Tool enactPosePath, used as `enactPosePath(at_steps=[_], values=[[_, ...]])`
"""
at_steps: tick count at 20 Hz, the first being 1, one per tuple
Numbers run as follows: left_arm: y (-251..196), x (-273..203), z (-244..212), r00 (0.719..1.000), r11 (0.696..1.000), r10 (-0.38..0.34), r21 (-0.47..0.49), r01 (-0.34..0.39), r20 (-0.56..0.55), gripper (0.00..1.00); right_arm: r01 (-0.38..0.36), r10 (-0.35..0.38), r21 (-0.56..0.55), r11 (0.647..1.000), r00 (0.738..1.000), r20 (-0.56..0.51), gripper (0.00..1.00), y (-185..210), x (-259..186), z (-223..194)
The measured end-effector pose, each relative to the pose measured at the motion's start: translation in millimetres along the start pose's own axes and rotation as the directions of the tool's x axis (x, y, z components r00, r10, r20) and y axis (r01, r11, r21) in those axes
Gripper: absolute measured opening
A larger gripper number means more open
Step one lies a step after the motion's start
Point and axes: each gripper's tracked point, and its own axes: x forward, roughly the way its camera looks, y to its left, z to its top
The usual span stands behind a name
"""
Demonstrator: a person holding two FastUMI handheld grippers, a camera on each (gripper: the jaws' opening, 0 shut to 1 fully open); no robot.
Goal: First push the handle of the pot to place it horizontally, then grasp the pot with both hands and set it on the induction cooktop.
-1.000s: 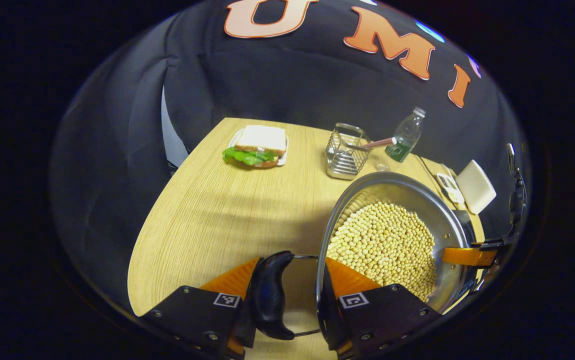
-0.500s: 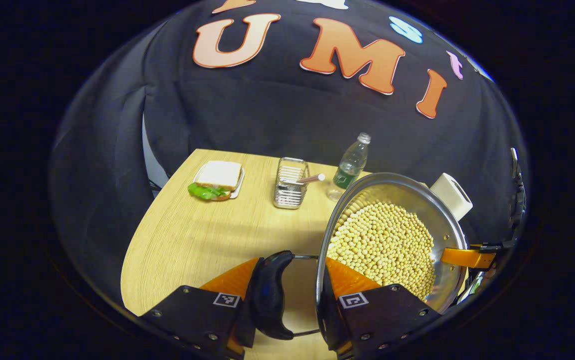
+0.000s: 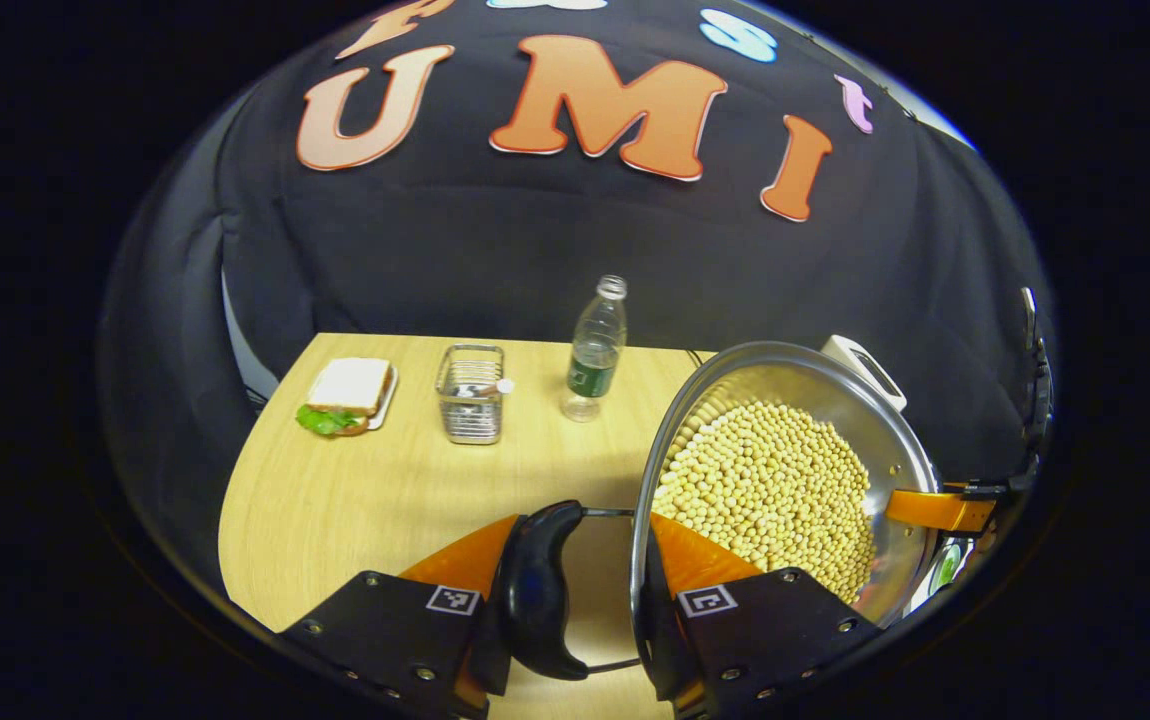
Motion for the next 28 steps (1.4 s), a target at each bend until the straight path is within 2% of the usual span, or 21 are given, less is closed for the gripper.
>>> enactPosePath(at_steps=[2, 3, 4, 5, 6, 7, 9, 10, 11, 13, 14, 15, 16, 19, 20, 21, 24, 28], values=[[0, 25, -5, 1.0, 1.0, -0.017, 0.019, 0.017, -0.002, 0.56, 0.014, -0.014, 0.011, 1.0, 1.0, 0.007, 0.51, 2, 2, -1], [-1, 33, -6, 1.0, 0.999, -0.022, 0.025, 0.023, -0.004, 0.56, 0.018, -0.019, 0.018, 1.0, 1.0, 0.007, 0.46, 0, 2, -4], [-2, 40, -8, 1.0, 0.999, -0.027, 0.03, 0.027, -0.007, 0.56, 0.022, -0.022, 0.024, 0.999, 1.0, 0.005, 0.46, 0, 4, -6], [-4, 47, -9, 0.999, 0.999, -0.03, 0.034, 0.031, -0.011, 0.59, 0.024, -0.024, 0.028, 0.999, 1.0, 0.001, 0.51, 0, 4, -7], [-8, 54, -11, 0.999, 0.999, -0.033, 0.036, 0.033, -0.019, 0.56, 0.027, -0.027, 0.032, 0.999, 1.0, -0.005, 0.46, 1, 6, -9], [-11, 60, -12, 0.999, 0.999, -0.037, 0.038, 0.038, -0.034, 0.56, 0.03, -0.03, 0.037, 0.999, 0.999, -0.013, 0.51, 0, 4, -8], [-18, 67, -15, 0.998, 0.998, -0.04, 0.046, 0.043, -0.054, 0.53, 0.038, -0.037, 0.041, 0.998, 0.999, -0.027, 0.51, -1, 2, -6], [-22, 72, -17, 0.997, 0.998, -0.041, 0.049, 0.044, -0.063, 0.53, 0.041, -0.04, 0.045, 0.998, 0.999, -0.033, 0.46, -2, 0, -4], [-24, 76, -19, 0.997, 0.998, -0.042, 0.051, 0.045, -0.069, 0.56, 0.043, -0.041, 0.051, 0.998, 0.998, -0.039, 0.51, -2, -2, -3], [-30, 84, -22, 0.996, 0.998, -0.043, 0.048, 0.047, -0.076, 0.57, 0.045, -0.042, 0.055, 0.997, 0.998, -0.046, 0.51, -2, 0, -4], [-30, 88, -24, 0.996, 0.998, -0.044, 0.046, 0.048, -0.083, 0.56, 0.048, -0.044, 0.059, 0.997, 0.997, -0.057, 0.51, -2, 1, -6], [-32, 92, -25, 0.995, 0.997, -0.045, 0.051, 0.05, -0.093, 0.57, 0.052, -0.047, 0.062, 0.997, 0.997, -0.068, 0.46, -1, 0, -7], [-34, 95, -26, 0.994, 0.997, -0.045, 0.058, 0.051, -0.104, 0.57, 0.054, -0.049, 0.061, 0.997, 0.996, -0.08, 0.51, 1, 0, -8], [-42, 101, -27, 0.99, 0.997, -0.038, 0.066, 0.048, -0.134, 0.57, 0.053, -0.044, 0.078, 0.996, 0.993, -0.11, 0.51, 1, -3, -8], [-43, 104, -30, 0.989, 0.997, -0.035, 0.063, 0.044, -0.144, 0.57, 0.052, -0.043, 0.076, 0.996, 0.992, -0.117, 0.55, 0, -4, -7], [-45, 105, -31, 0.988, 0.997, -0.031, 0.058, 0.041, -0.154, 0.57, 0.051, -0.042, 0.073, 0.996, 0.991, -0.125, 0.51, 0, -5, -7], [-47, 108, -38, 0.983, 0.999, -0.019, 0.046, 0.028, -0.182, 0.59, 0.055, -0.043, 0.083, 0.995, 0.989, -0.141, 0.51, 0, -8, -6], [-44, 110, -37, 0.977, 1.0, -0.011, 0.015, 0.014, -0.214, 0.57, 0.064, -0.05, 0.083, 0.994, 0.986, -0.16, 0.51, 0, -9, -6]])
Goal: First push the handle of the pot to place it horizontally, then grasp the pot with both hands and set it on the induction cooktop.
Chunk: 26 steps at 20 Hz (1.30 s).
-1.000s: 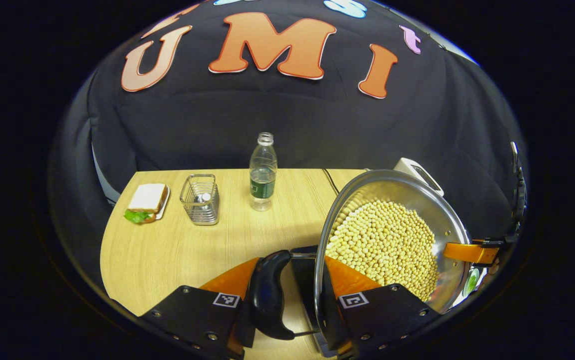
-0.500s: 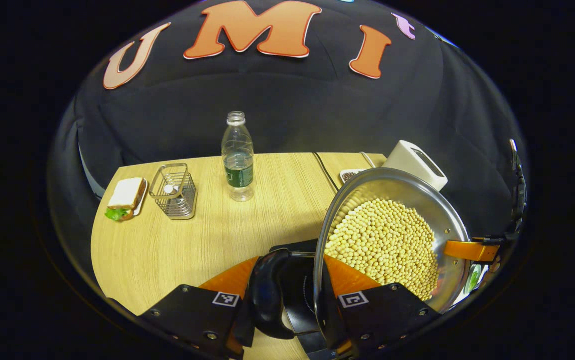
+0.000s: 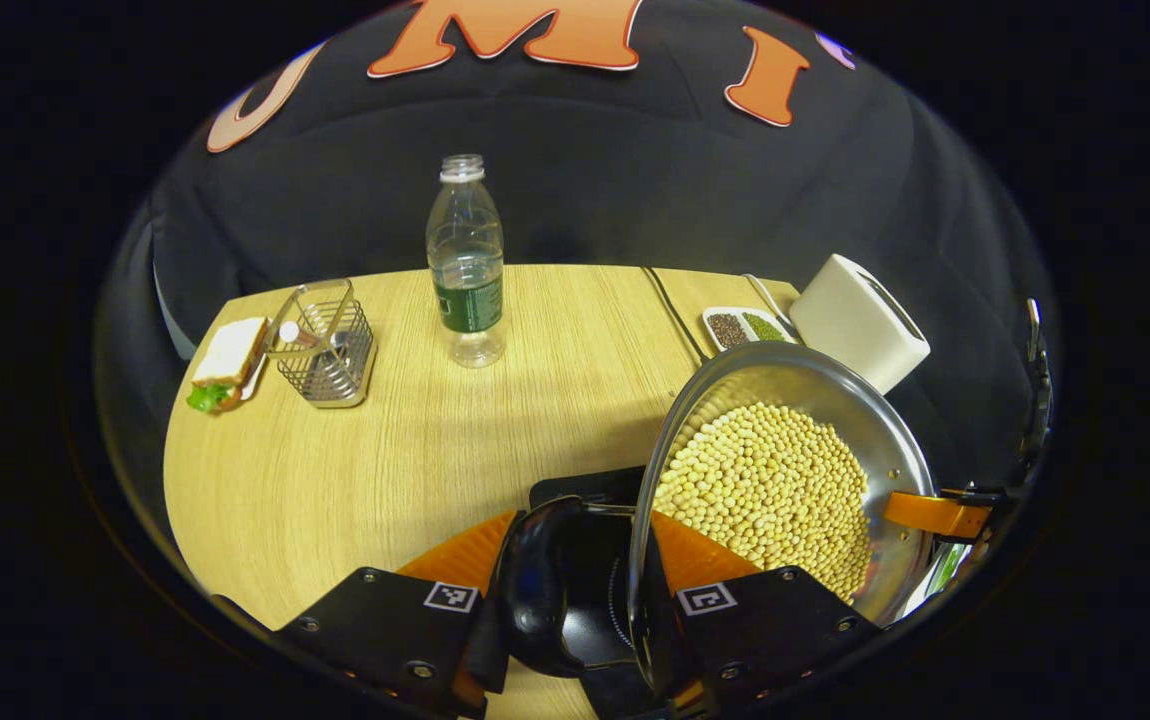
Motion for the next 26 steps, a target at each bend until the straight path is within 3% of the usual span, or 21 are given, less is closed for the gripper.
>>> enactPosePath(at_steps=[8, 14, 15, 16, 18, 19, 26], values=[[-2, -3, 0, 0.999, 1.0, 0.016, -0.026, -0.017, -0.038, 0.57, -0.002, 0.001, -0.017, 1.0, 1.0, -0.025, 0.51, -1, -1, 2], [0, -2, -8, 1.0, 0.997, 0.001, -0.076, -0.003, -0.031, 0.55, 0.003, -0.003, -0.029, 1.0, 1.0, 0.013, 0.51, -5, -6, 8], [1, -2, -9, 0.999, 0.995, -0.002, -0.096, -0.001, -0.037, 0.59, 0.014, -0.013, -0.041, 0.999, 1.0, 0.023, 0.58, -7, -4, 8], [2, -2, -11, 0.999, 0.994, -0.001, -0.112, -0.004, -0.042, 0.58, 0.033, -0.031, -0.05, 0.998, 0.999, 0.038, 0.55, -8, -3, 10], [4, -5, -20, 0.997, 0.99, 0.035, -0.134, -0.044, -0.07, 0.62, 0.04, -0.038, -0.035, 0.999, 0.998, 0.05, 0.62, -5, -6, 14], [6, -8, -18, 0.997, 0.99, 0.048, -0.128, -0.056, -0.066, 0.7, 0.038, -0.037, -0.025, 0.999, 0.998, 0.049, 0.66, -5, -8, 14], [11, -30, -15, 0.997, 0.988, 0.073, -0.136, -0.076, -0.028, 0.72, 0.026, -0.025, -0.007, 1.0, 0.993, 0.119, 0.78, -17, -28, 23]])
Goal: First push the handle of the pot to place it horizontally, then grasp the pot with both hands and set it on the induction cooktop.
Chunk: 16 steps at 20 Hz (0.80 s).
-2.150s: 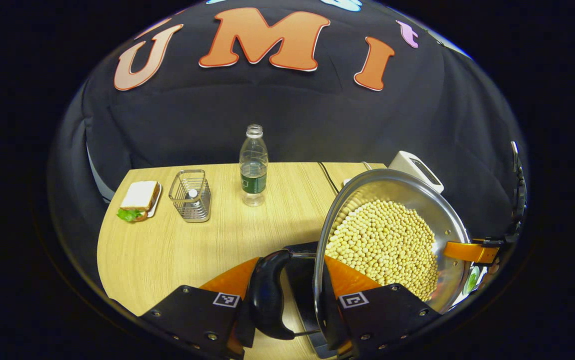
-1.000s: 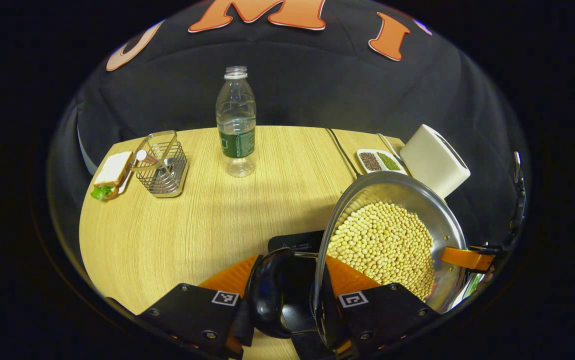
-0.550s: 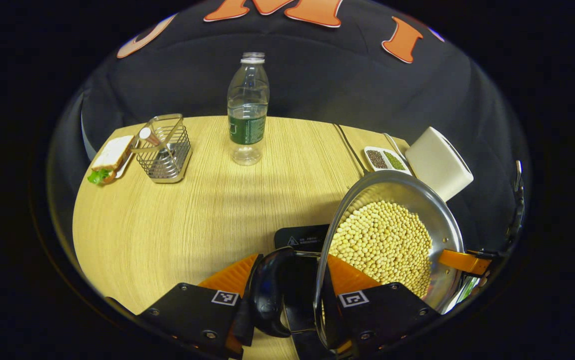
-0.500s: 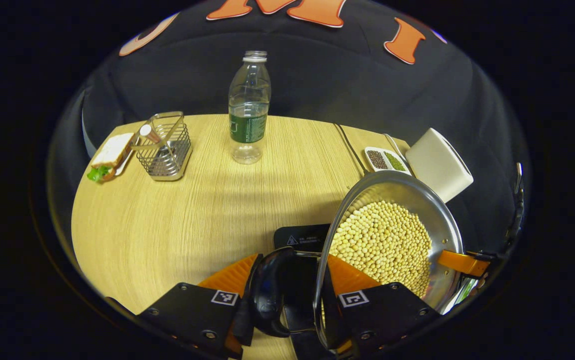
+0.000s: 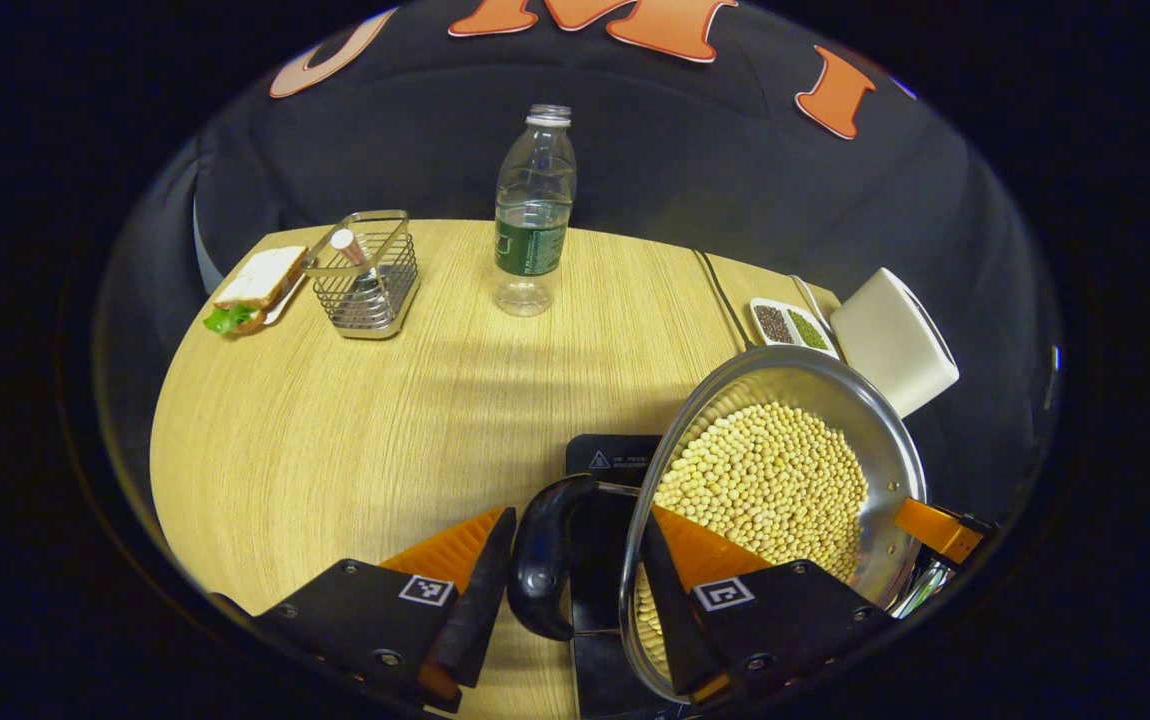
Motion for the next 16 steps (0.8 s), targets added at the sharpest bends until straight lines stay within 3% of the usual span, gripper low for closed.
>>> enactPosePath(at_steps=[6, 11, 13, 16], values=[[6, -19, -4, 0.998, 0.993, 0.049, 0.101, -0.054, 0.05, 0.76, 0.001, -0.001, -0.018, 1.0, 1.0, 0.025, 0.78, -4, -15, -4], [8, -36, 3, 0.994, 0.991, 0.054, 0.12, -0.066, 0.097, 0.8, 0.005, -0.003, -0.03, 1.0, 0.998, 0.07, 0.78, -5, -29, 1], [9, -48, 13, 0.99, 0.989, 0.051, 0.128, -0.068, 0.132, 0.86, 0.021, -0.015, -0.056, 0.998, 0.994, 0.111, 0.78, -9, -39, 10], [16, -69, 38, 0.972, 0.978, 0.075, 0.174, -0.115, 0.221, 0.86, 0.038, -0.015, -0.108, 0.993, 0.979, 0.202, 0.78, -7, -56, 36]])
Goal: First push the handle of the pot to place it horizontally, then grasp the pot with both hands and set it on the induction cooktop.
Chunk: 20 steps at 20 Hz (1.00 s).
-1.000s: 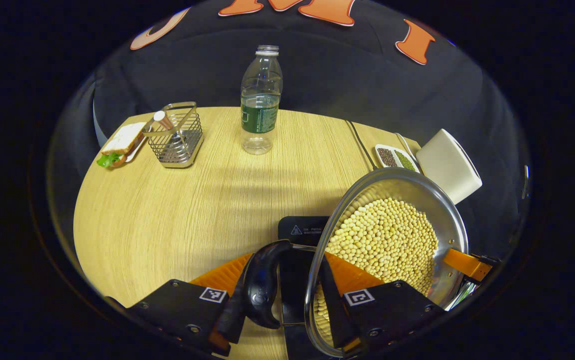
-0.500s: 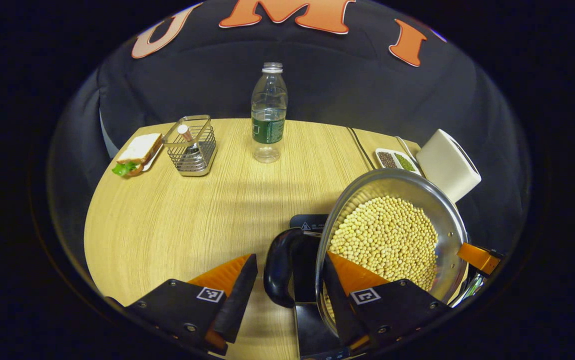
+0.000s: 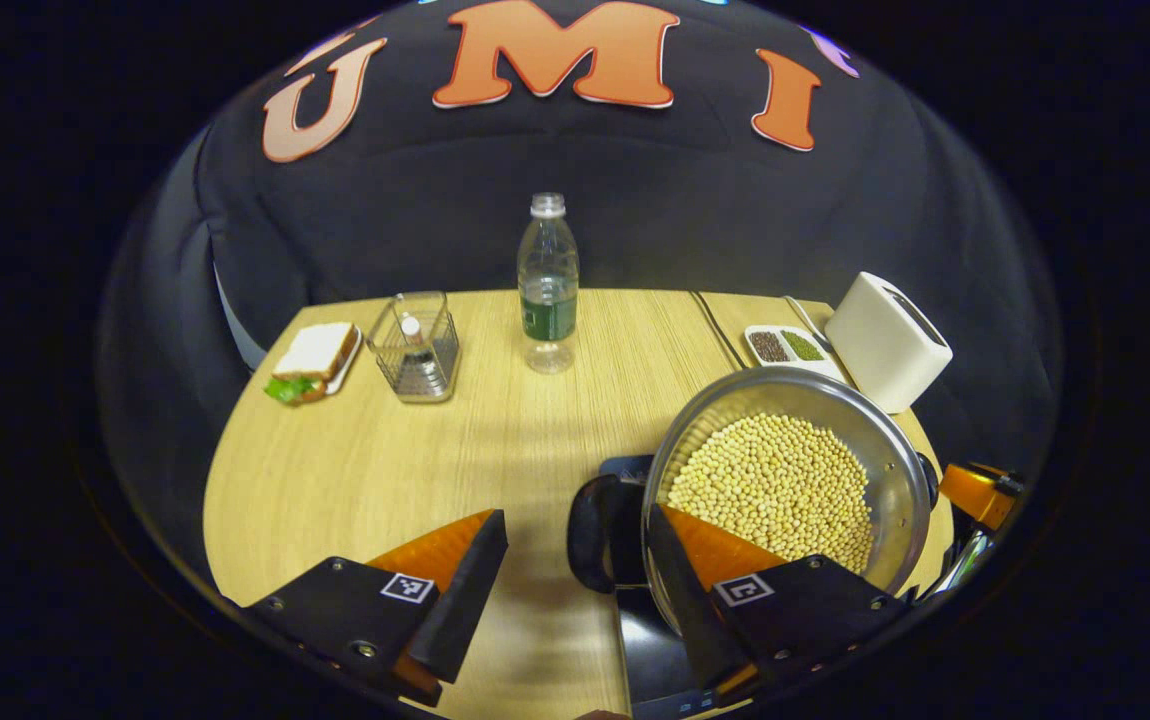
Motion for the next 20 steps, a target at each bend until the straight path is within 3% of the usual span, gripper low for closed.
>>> enactPosePath(at_steps=[6, 10, 15, 20], values=[[21, -45, 72, 0.988, 1.0, 0.027, -0.014, -0.025, 0.152, 0.84, -0.042, 0.049, -0.047, 0.998, 0.983, 0.176, 0.78, 6, -47, 71], [42, -92, 137, 0.95, 0.998, 0.047, -0.064, -0.029, 0.31, 0.84, -0.069, 0.093, -0.084, 0.994, 0.94, 0.327, 0.79, 16, -92, 130], [68, -163, 199, 0.865, 0.996, 0.089, -0.069, -0.063, 0.494, 0.83, -0.104, 0.164, -0.148, 0.984, 0.852, 0.497, 0.83, 27, -152, 196], [86, -247, 248, 0.715, 0.994, 0.108, -0.094, -0.06, 0.691, 0.81, -0.102, 0.195, -0.179, 0.979, 0.74, 0.643, 0.88, 7, -219, 257]])
